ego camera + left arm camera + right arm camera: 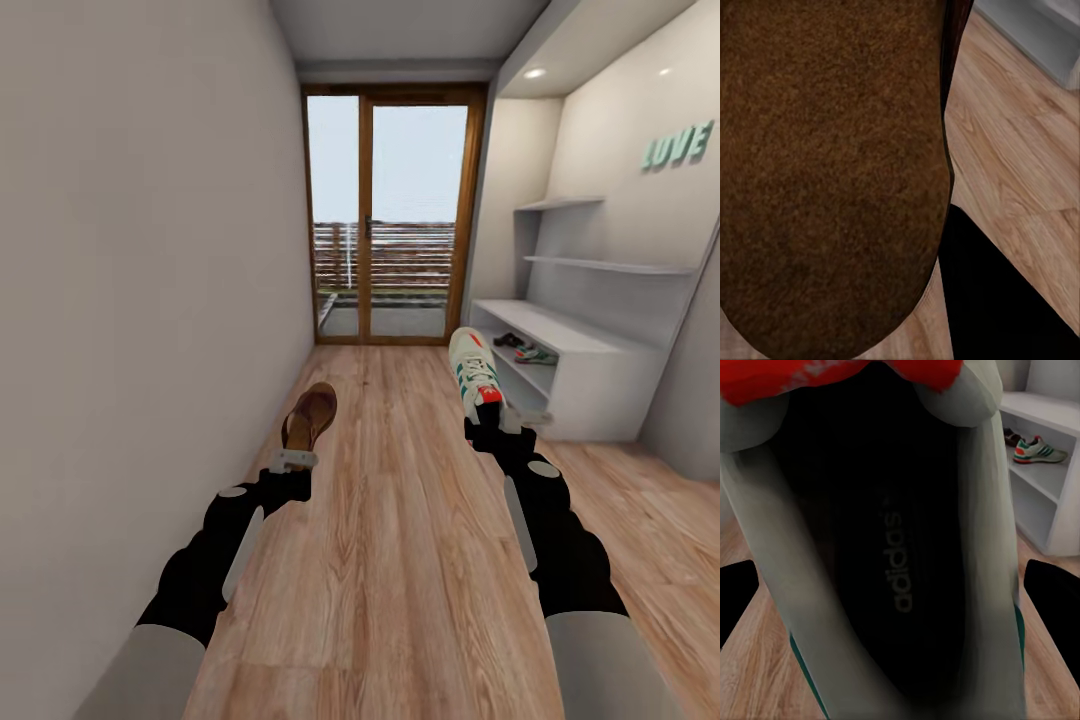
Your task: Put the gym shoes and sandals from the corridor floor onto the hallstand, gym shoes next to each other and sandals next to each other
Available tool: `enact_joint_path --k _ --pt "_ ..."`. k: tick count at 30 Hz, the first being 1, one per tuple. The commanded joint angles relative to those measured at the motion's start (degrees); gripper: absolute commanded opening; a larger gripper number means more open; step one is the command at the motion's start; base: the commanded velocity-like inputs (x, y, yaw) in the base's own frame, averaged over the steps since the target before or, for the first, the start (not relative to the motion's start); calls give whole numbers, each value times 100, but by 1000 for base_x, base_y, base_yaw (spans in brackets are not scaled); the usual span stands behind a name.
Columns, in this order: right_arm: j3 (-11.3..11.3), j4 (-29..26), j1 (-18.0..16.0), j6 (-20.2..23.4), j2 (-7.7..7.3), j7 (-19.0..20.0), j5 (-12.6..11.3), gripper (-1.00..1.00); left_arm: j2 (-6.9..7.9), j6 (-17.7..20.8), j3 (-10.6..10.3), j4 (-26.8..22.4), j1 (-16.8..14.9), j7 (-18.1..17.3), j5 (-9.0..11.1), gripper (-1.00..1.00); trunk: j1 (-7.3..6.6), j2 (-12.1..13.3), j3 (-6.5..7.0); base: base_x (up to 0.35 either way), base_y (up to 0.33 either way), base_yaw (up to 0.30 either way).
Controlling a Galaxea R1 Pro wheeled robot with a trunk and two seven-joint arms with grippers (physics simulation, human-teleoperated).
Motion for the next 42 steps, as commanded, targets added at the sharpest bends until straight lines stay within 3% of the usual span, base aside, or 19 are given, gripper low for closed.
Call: enact_joint_path --k 1,42 --pt "-5 -9 -3 34 4 2 47 -100 -1 33 4 -8 -3 -28 -13 -100 2 -3 -6 347 0 0" --pt "-3 -9 -2 34 4 2 45 -100 -10 33 -1 106 -4 -28 -13 -100 2 -3 -6 347 0 0"
